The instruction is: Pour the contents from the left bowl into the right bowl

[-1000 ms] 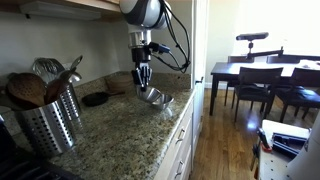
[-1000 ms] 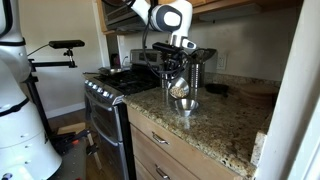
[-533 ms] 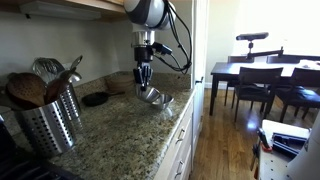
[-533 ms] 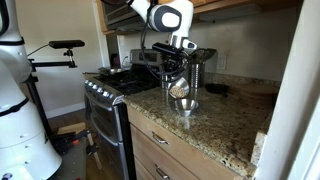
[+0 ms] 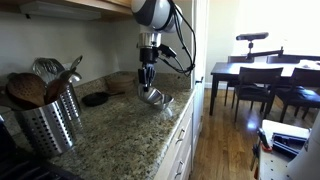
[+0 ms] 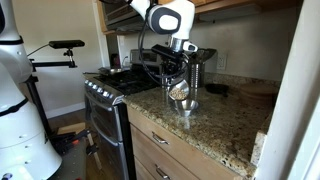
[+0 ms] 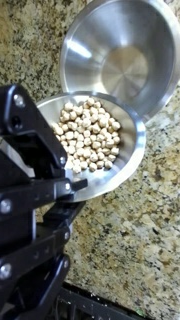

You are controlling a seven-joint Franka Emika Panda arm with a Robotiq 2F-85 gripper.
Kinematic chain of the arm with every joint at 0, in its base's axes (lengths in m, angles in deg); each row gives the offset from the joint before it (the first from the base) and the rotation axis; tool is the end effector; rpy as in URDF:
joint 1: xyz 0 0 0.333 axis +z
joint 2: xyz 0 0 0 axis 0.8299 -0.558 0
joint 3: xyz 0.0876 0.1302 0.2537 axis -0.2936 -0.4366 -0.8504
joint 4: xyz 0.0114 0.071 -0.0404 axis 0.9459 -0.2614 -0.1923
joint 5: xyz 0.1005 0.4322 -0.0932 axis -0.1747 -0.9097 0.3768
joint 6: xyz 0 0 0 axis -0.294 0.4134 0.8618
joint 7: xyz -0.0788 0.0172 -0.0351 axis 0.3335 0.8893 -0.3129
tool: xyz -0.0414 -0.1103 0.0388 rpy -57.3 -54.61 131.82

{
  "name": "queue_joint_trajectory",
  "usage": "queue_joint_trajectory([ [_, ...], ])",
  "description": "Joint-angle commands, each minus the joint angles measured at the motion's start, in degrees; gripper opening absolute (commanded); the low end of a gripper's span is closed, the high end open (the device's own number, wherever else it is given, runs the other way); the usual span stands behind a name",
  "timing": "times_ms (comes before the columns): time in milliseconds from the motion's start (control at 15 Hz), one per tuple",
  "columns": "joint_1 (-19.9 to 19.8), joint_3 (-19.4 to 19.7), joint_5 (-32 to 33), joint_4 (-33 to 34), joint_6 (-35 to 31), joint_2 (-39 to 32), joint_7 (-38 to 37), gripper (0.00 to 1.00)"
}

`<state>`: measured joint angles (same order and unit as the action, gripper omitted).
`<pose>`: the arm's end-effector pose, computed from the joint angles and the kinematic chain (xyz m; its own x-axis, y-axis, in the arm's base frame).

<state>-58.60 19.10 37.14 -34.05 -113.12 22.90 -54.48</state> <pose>0.6224 0.0166 0.2981 0.9498 0.3037 0.0747 0.3124 -0.9094 -0.2747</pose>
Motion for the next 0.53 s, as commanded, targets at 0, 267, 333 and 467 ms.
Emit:
queue_joint_trajectory([
  [0, -1.04, 0.10, -3.40, -4.26, -2.33, 3.82, 4.01, 0.09],
  [267, -1.51, 0.67, -5.67, -5.26, -2.51, 4.82, 6.84, 0.09],
  [333, -1.61, 0.83, -6.17, -5.47, -2.53, 5.05, 7.41, 0.09],
  [467, -1.85, 1.19, -7.01, -5.75, -2.49, 5.46, 8.50, 0.09],
])
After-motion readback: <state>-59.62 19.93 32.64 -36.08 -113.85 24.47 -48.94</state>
